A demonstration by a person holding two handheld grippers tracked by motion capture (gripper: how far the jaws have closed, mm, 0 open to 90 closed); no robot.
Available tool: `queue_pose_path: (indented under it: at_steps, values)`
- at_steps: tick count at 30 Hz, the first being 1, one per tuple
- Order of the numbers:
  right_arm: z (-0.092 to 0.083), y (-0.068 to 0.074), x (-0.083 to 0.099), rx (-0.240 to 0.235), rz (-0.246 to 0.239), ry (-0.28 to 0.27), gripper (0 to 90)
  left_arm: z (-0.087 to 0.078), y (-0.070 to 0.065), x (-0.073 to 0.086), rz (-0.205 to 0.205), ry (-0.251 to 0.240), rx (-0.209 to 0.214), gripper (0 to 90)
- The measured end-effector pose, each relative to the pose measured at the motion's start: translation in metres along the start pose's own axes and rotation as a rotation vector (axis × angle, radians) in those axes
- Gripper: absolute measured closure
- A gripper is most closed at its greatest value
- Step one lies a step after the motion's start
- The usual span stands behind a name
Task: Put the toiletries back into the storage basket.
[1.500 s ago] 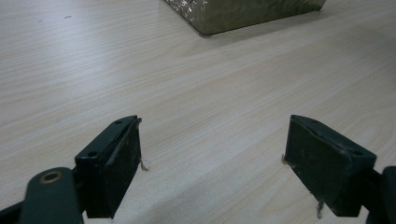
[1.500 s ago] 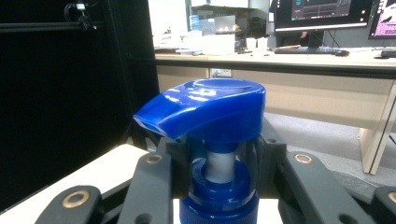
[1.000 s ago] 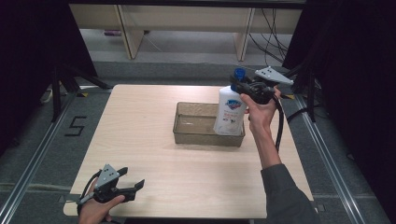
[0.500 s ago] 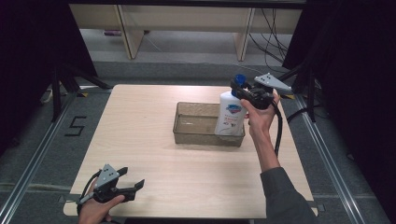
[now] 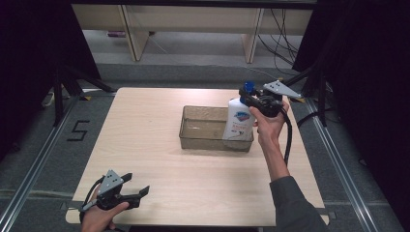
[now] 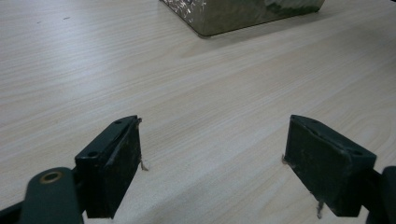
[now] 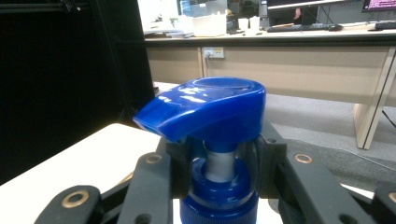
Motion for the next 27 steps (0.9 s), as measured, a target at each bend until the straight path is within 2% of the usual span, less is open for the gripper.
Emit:
queue_pose_path:
  at_steps: [5, 10, 13, 14, 15, 18, 19, 20, 25, 27]
  values:
    - [-0.002, 0.002, 0.002, 0.004, 0.003, -0.006, 65.9, 0.000, 0.000, 0.000, 0.002, 0.002, -0.004, 17.9]
    - [-0.006, 0.008, 0.004, 0.009, -0.044, -0.003, 65.7, -0.001, 0.001, 0.000, 0.001, -0.001, -0.004, 17.9]
    - [-0.007, 0.011, 0.005, 0.000, -0.033, -0.007, 65.2, -0.001, 0.001, 0.000, 0.003, -0.002, -0.004, 17.9]
    - [-0.007, 0.010, 0.006, 0.011, -0.047, -0.008, 65.1, -0.001, 0.001, 0.000, 0.004, -0.002, -0.004, 17.9]
    - [-0.008, 0.012, 0.007, 0.001, -0.032, -0.002, 64.7, -0.001, 0.000, 0.000, 0.005, -0.004, -0.002, 17.9]
    - [-0.008, 0.013, 0.007, -0.005, -0.055, -0.011, 60.7, -0.001, 0.000, 0.000, 0.000, -0.002, -0.007, 17.9]
    - [-0.008, 0.013, 0.007, -0.005, -0.055, -0.011, 60.7, -0.001, 0.000, 0.000, 0.000, -0.002, -0.007, 17.9]
    - [-0.009, 0.015, 0.008, -0.012, -0.030, -0.006, 60.3, -0.001, 0.001, 0.000, 0.003, 0.002, -0.009, 17.9]
    - [-0.012, 0.018, 0.011, -0.013, -0.039, -0.005, 59.0, 0.000, 0.000, 0.001, 0.007, 0.004, -0.008, 17.9]
    - [-0.012, 0.019, 0.011, -0.007, -0.027, -0.009, 58.4, 0.000, 0.000, 0.001, 0.007, 0.002, -0.007, 17.9]
Point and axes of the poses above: each handheld gripper's, and its own axes: z roughly forward along the jaws, x roughly out of its underside, y roughly to its left, the point moved 10 cm from there along z, roughly forward along the jaws, and after that the axes turned 12 degrees about y, right-handed, at the moved point
